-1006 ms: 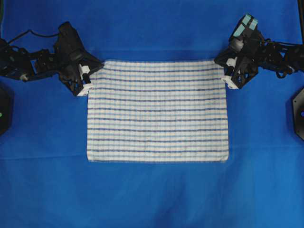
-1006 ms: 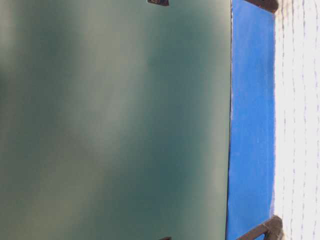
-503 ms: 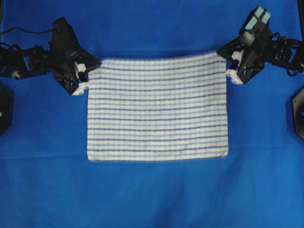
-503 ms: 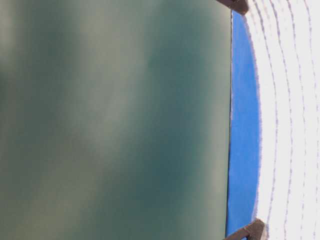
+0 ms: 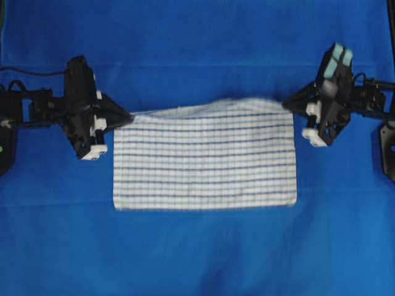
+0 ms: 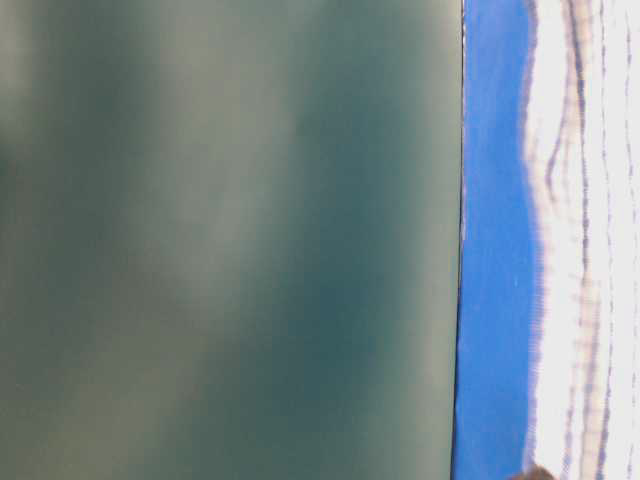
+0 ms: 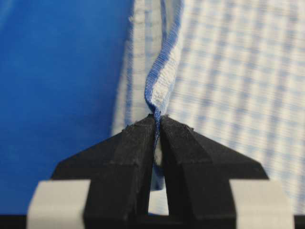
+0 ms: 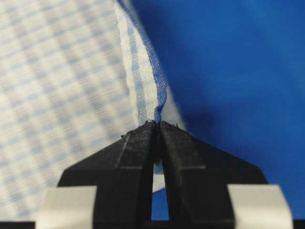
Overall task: Fold the blue towel.
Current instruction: 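Grasp the far corners and fold them toward the near edge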
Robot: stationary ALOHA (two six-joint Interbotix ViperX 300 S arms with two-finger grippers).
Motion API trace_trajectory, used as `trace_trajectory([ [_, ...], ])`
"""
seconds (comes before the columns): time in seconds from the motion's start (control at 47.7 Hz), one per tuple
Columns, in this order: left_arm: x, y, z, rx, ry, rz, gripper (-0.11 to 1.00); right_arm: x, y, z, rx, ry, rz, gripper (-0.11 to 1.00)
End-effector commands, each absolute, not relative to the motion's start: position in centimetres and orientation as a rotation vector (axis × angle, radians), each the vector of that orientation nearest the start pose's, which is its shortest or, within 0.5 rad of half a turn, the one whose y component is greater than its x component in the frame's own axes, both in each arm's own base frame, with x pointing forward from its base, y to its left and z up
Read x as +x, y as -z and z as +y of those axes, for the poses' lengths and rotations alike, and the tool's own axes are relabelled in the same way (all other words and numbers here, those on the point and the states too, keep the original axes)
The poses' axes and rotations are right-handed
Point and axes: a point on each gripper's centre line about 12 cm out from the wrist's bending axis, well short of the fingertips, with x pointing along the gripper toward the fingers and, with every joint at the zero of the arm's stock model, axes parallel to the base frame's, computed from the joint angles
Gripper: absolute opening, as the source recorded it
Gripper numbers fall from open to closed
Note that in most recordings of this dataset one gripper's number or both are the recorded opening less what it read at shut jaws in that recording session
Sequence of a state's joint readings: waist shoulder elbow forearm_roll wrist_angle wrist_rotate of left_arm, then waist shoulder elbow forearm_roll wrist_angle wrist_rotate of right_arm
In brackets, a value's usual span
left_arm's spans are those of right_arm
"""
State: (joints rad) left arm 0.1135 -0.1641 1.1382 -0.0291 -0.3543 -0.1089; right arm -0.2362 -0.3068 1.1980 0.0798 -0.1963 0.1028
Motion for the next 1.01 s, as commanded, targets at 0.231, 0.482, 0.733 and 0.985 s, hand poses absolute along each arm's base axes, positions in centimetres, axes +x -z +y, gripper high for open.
trace_trajectory([
  [0.231,27.3,-12.0,-3.2,-0.172,0.04,0.609,0.02,24.6,-13.5,0.0,0.275,0.105,0.651,0.05],
  [0.482,26.6,-12.2,-6.5,-0.157,0.154,0.617,0.02,24.4,-13.7,3.9,0.296,-0.022,0.665,0.05],
  [0.733,26.5,-12.3,-8.7,-0.135,0.229,0.614,0.02,24.3,-13.3,5.2,0.316,-0.054,0.704,0.05],
  [0.985,27.4,-12.3,-9.0,-0.132,0.229,0.621,0.02,24.4,-12.6,6.4,0.319,-0.071,0.772,0.05],
])
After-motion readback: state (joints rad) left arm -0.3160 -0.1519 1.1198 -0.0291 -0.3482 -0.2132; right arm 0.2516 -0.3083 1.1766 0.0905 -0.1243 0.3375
